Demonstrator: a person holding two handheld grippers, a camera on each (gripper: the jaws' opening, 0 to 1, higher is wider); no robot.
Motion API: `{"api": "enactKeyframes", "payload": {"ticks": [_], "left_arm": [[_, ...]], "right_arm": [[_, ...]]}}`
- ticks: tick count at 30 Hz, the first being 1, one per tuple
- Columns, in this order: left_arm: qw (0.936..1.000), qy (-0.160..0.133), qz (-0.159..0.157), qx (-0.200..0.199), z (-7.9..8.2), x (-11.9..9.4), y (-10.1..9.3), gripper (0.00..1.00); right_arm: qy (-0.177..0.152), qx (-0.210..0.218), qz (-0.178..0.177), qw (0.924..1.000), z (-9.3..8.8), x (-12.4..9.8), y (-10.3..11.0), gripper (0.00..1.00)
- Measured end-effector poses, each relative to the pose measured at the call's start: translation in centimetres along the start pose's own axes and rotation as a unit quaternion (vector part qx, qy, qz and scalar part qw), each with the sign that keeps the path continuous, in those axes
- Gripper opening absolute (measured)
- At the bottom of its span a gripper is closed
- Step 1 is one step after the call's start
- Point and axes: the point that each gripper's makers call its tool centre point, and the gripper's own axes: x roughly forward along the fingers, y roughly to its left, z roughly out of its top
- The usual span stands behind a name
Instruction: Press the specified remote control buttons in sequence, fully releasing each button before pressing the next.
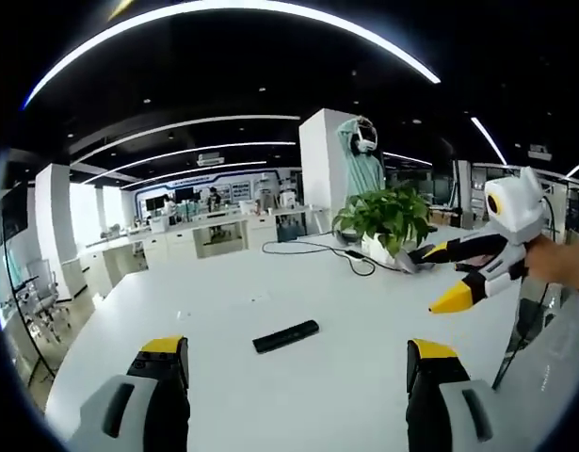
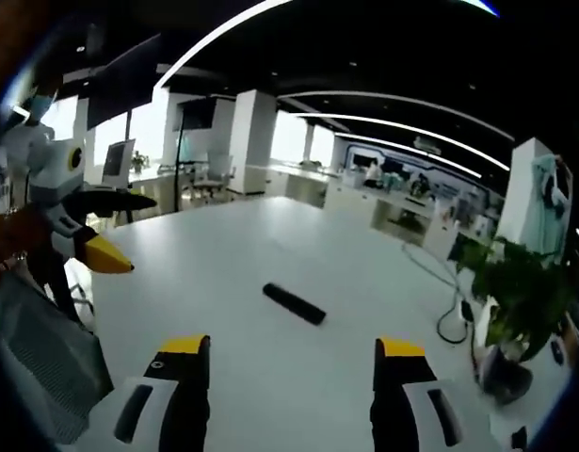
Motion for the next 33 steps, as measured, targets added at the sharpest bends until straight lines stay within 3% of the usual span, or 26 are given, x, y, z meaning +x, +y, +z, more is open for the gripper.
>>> {"api": "enactKeyframes", "payload": {"ticks": [5,12,26,33], "left_arm": [[0.9998,-0.005,-0.002,0.022,1.4,2.4,2.1,1.0],[0.9994,0.01,-0.001,0.032,1.2,5.4,3.9,1.0],[0.9984,0.056,-0.011,-0.001,-2.4,9.9,5.8,1.0],[0.9962,0.08,-0.034,-0.002,-4.1,12.2,6.7,1.0]], "right_arm": [[-0.012,-0.015,0.003,0.9998,1.8,1.7,-1.4,0.72],[-0.015,-0.014,-0.002,0.9998,2.4,3.4,-3.2,0.75],[0.009,-0.005,0.007,0.9999,1.1,8.1,-5.0,0.79],[0.028,-0.016,0.018,0.9993,0.0,10.6,-5.7,0.79]]}}
